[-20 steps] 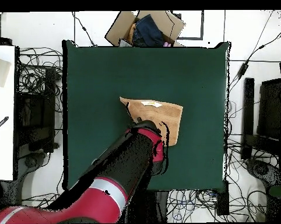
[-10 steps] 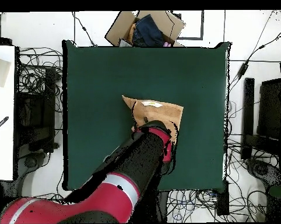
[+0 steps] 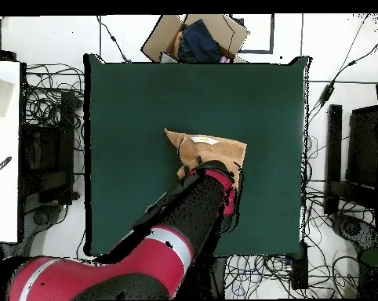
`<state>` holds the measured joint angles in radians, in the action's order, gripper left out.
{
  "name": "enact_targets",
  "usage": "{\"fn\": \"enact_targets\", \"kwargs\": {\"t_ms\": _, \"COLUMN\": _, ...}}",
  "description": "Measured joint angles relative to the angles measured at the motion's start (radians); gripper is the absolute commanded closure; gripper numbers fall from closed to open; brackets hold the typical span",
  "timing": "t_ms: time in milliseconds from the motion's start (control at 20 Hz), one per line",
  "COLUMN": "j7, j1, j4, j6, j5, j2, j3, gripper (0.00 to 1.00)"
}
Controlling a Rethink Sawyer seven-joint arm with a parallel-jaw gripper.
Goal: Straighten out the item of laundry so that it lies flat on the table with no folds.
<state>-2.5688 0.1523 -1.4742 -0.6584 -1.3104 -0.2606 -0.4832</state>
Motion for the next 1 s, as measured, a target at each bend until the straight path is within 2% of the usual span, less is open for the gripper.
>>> {"fn": "enact_targets", "kwargs": {"t_ms": 250, "j7": 0.104, "j1": -0.013, "j4": 0.0, "j6": 0.0, "j5": 0.013, "j2": 0.007, "j3": 0.0, "gripper": 0.0}}
{"fn": "enact_targets", "kwargs": {"t_ms": 350, "j7": 0.179, "j1": -0.03, "j4": 0.0, "j6": 0.0, "j5": 0.03, "j2": 0.011, "j3": 0.0, "gripper": 0.0}}
{"fn": "enact_targets", "kwargs": {"t_ms": 600, "j7": 0.265, "j1": -0.056, "j4": 0.0, "j6": 0.0, "j5": 0.047, "j2": 0.016, "j3": 0.0, "gripper": 0.0}}
{"fn": "enact_targets", "kwargs": {"t_ms": 750, "j7": 0.32, "j1": -0.091, "j4": 0.0, "j6": -0.001, "j5": 0.085, "j2": 0.025, "j3": 0.0, "gripper": 0.0}}
{"fn": "enact_targets", "kwargs": {"t_ms": 1000, "j7": 0.349, "j1": -0.129, "j4": 0.0, "j6": -0.001, "j5": 0.111, "j2": 0.042, "j3": 0.0, "gripper": 0.0}}
